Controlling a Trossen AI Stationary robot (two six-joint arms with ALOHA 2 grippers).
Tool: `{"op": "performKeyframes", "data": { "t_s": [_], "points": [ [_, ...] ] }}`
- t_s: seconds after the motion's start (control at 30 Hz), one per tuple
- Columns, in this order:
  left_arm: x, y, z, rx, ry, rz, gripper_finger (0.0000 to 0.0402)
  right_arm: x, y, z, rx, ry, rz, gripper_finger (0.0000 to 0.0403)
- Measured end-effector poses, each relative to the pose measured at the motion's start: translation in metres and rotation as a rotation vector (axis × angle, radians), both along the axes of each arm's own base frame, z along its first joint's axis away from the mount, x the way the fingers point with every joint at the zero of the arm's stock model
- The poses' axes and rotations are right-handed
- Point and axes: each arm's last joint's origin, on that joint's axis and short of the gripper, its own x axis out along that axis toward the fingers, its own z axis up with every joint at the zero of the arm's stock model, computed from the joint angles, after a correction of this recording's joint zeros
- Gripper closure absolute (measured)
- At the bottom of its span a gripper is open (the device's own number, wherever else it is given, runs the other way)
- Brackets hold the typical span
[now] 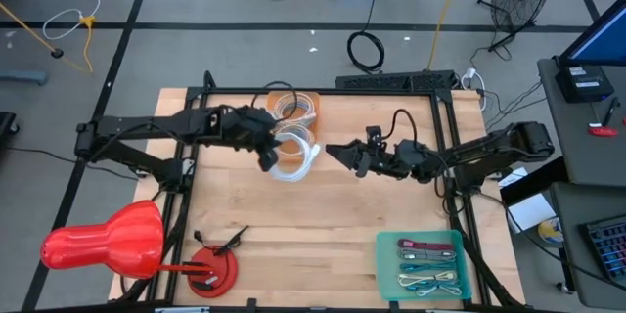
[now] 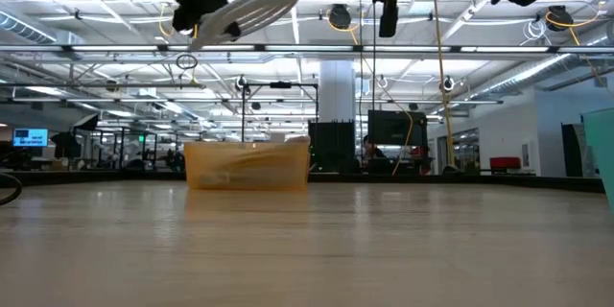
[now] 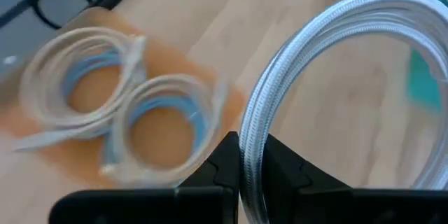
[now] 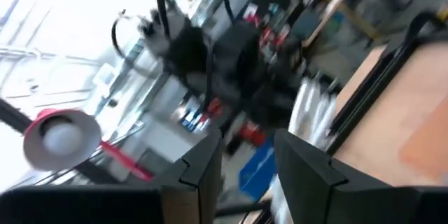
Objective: Pick & Place USB Port
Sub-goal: Put the white usb cable into the orange bin
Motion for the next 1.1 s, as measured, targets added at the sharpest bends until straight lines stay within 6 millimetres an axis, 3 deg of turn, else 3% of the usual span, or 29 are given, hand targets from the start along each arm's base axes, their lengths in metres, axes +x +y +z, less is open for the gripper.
{"op": "performKeyframes", "data": {
  "t_s": [0.2, 0.37, 0.63, 0.73, 0.83, 1.1],
  "points": [
    [-0.002, 0.004, 0.034, 0.134, 0.157, -0.153, 0.037, 0.002, -0.001, -0.011, 0.07, 0.1, 0.105, 0.0277],
    [0.015, 0.007, 0.066, 0.196, 0.214, -0.261, 0.037, 0.003, -0.008, -0.012, 0.108, 0.102, 0.159, 0.0277],
    [0.062, -0.015, 0.055, 0.217, 0.524, -0.507, 0.037, 0.003, -0.016, -0.009, 0.176, 0.072, 0.289, 0.0277],
    [0.079, -0.026, 0.05, 0.242, 0.538, -0.545, 0.037, 0.003, -0.015, -0.011, 0.18, 0.103, 0.311, 0.0277],
    [0.086, -0.033, 0.055, 0.277, 0.513, -0.563, 0.037, 0.004, -0.015, -0.017, 0.183, 0.164, 0.307, 0.0277],
    [0.088, -0.027, 0.06, 0.296, 0.497, -0.538, 0.037, 0.004, -0.015, -0.02, 0.159, 0.193, 0.297, 0.0275]
  ]
}}
